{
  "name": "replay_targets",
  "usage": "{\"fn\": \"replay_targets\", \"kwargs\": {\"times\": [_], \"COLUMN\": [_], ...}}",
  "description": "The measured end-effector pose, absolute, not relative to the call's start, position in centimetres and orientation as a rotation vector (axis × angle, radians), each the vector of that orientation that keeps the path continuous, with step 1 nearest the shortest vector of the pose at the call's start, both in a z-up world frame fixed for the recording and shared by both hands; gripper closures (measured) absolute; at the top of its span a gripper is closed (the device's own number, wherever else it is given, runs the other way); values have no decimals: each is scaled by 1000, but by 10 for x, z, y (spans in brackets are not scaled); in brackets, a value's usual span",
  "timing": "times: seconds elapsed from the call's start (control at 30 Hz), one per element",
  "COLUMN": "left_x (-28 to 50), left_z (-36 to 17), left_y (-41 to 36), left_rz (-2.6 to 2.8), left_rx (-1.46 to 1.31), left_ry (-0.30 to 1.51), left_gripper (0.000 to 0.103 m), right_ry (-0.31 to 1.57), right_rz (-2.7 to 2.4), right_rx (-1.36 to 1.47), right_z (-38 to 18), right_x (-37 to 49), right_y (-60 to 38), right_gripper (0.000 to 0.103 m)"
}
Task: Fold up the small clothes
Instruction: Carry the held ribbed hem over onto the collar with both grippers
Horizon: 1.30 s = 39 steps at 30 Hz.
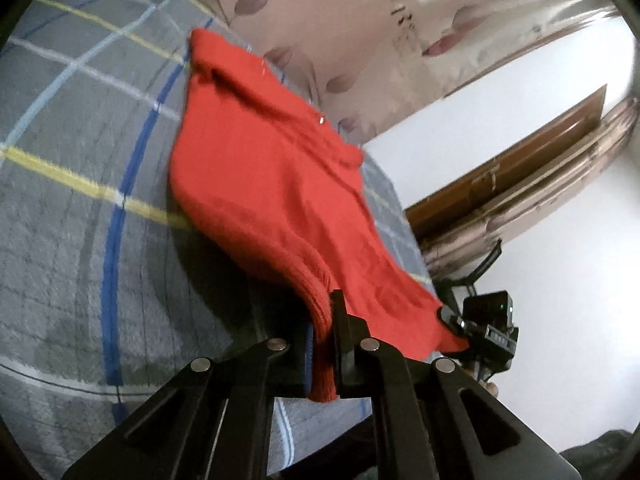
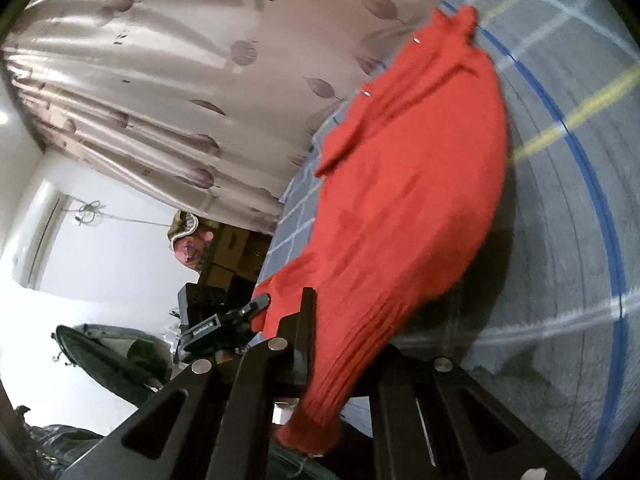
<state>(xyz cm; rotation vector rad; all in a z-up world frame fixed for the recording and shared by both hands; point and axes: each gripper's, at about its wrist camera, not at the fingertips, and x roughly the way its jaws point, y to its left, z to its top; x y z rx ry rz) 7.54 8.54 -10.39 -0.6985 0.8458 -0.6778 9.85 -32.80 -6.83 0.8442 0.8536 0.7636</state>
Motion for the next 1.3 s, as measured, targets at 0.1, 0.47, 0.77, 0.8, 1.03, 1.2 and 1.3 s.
{"fn": "replay_targets", "kwargs": {"times": [0.1,0.47,0.77,0.8,1.03,1.2,1.3], "left_x": [76,97,101,101,107,115,119], "left_z": [-97,-63,-54,-54,-45,-41,-39], "left_y": [88,100,106,109,118,116,116], "left_rz": [-661,-661,-698,-708,-746,-722,-715], "left_rx": [-695,-668,-723,-749,-807,-775,-778], "left_ry": [799,703,709,707,652,657,649], "left_gripper": [96,96,96,96,96,96,96], "right_ry": [835,760,737,736,716,709,712], "right_rz": [771,756,765,763,740,742,740], "right_rx": [836,801,779,782,808,800,791], "right_z": [-59,-21,-7,-7,-5,2,5], "right_x": [101,126,132,131,142,150,155], "right_y": [-328,-341,-338,-338,-350,-353,-352], "right_gripper": [96,96,96,96,96,96,96]}}
